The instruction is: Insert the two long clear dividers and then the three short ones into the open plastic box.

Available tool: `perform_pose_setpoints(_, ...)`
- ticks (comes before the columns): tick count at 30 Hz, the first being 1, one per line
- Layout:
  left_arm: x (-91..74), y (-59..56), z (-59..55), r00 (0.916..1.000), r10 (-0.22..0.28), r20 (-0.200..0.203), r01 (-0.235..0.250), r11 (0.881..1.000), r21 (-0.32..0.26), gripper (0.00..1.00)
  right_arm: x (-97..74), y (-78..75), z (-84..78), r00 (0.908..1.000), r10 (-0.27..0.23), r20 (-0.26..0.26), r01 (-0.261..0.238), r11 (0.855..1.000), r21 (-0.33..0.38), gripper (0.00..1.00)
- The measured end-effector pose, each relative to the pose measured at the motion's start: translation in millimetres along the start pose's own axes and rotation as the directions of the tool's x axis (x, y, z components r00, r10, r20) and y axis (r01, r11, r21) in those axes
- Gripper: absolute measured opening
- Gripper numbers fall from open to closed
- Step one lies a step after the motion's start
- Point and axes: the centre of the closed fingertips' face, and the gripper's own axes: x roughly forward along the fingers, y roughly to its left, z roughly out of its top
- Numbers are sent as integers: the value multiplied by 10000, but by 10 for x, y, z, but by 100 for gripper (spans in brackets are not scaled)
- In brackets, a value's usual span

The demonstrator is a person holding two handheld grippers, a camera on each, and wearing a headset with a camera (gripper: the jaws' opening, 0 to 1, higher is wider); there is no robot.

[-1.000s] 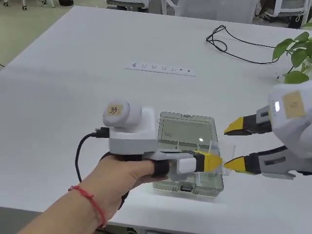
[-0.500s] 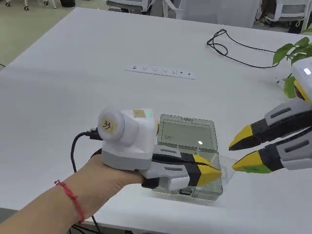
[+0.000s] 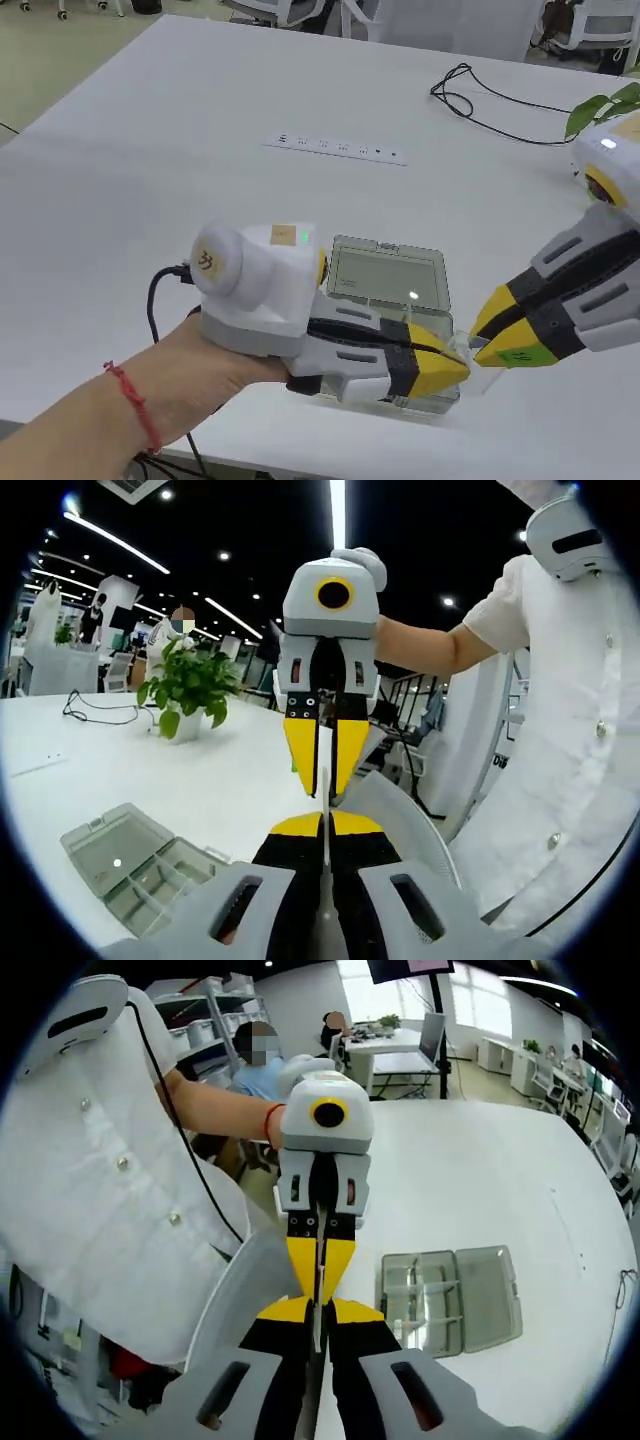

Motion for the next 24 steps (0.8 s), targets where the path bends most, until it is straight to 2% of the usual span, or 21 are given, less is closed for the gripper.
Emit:
perform_pose_setpoints(7,1,-38,-3,10000,-32,-38,33,9997,234,0,15,36,-23,9998,195,-18,-195,9997,134,3)
perform_pose_setpoints(24,-22,-17,-43,9998,178,-40,-177,9996,217,0,57,29,-20,10000,9,-44,-9,10000,-34,3)
